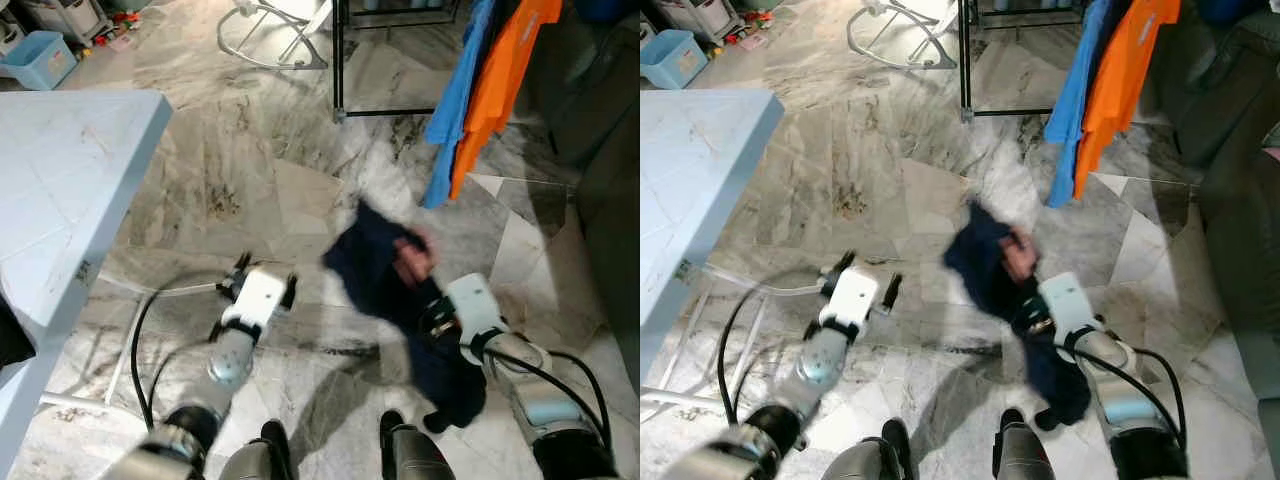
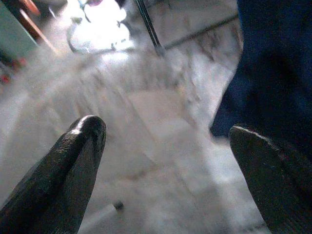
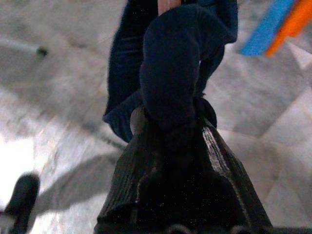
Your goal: Hang hanger
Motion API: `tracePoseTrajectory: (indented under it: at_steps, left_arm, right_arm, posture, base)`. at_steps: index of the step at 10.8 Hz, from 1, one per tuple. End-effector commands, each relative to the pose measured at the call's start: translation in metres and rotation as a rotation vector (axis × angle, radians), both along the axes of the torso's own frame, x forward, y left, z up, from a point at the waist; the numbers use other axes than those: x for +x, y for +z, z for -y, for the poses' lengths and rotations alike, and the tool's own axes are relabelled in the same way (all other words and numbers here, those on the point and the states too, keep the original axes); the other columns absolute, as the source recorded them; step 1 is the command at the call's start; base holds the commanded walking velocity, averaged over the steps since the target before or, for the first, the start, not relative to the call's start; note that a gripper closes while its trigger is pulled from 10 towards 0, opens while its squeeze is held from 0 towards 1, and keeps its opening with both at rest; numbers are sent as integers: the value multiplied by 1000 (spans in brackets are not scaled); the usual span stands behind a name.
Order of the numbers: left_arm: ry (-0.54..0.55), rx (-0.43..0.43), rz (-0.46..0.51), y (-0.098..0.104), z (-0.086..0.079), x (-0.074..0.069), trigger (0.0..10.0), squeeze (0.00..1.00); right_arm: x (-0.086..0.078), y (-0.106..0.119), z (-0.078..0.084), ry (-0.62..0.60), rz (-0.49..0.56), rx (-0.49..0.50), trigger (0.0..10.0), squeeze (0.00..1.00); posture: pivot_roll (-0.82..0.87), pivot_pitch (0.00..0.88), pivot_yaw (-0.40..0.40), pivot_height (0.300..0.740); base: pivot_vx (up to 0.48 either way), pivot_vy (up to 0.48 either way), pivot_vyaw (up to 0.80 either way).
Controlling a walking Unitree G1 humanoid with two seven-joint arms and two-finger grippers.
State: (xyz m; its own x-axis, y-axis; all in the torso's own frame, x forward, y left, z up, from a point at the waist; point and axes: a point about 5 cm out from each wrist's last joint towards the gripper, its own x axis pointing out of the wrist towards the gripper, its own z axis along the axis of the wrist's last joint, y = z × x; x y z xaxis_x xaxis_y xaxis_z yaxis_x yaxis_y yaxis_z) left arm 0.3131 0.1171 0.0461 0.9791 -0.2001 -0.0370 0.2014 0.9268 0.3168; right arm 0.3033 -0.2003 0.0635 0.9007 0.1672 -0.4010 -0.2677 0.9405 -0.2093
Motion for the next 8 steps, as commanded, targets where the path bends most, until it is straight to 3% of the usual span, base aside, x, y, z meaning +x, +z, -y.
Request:
tracePoseTrajectory:
  at_steps: [1, 2, 4, 5, 6, 8]
  left_arm:
    - [6, -6, -79, -15, -4, -9, 10000, 0]
    - [59, -57, -161, -24, -8, -12, 10000, 0]
    - [37, -140, -198, -22, -3, -9, 10000, 0]
    - [27, -175, -190, -18, 0, -6, 10000, 0]
    - [40, -208, -182, -12, 0, 0, 10000, 0]
    - [68, -253, -209, -14, -3, 1, 10000, 0]
  right_arm:
    - [-2, -2, 0, -45, 21, 37, 0, 0]
    - [-3, -6, -1, -126, 50, 44, 0, 0]
    - [-4, -10, -13, -163, 41, 120, 0, 0]
    - [-3, -9, -17, -162, 50, 127, 3961, 0]
    - [-2, -9, -23, -172, 59, 156, 10000, 0]
    - [-7, -17, -33, -187, 60, 160, 10000, 0]
  posture:
    - [-296, 259, 94, 740]
    - [-294, 248, 94, 740]
    - [-293, 226, 97, 740]
    - [-293, 220, 98, 740]
    - [-288, 213, 96, 740]
    - [-280, 172, 88, 740]
  base:
    - [0, 0, 0]
    - [0, 0, 0]
    - [0, 0, 0]
    - [0, 0, 0]
    - [0, 0, 0]
    - [0, 0, 0]
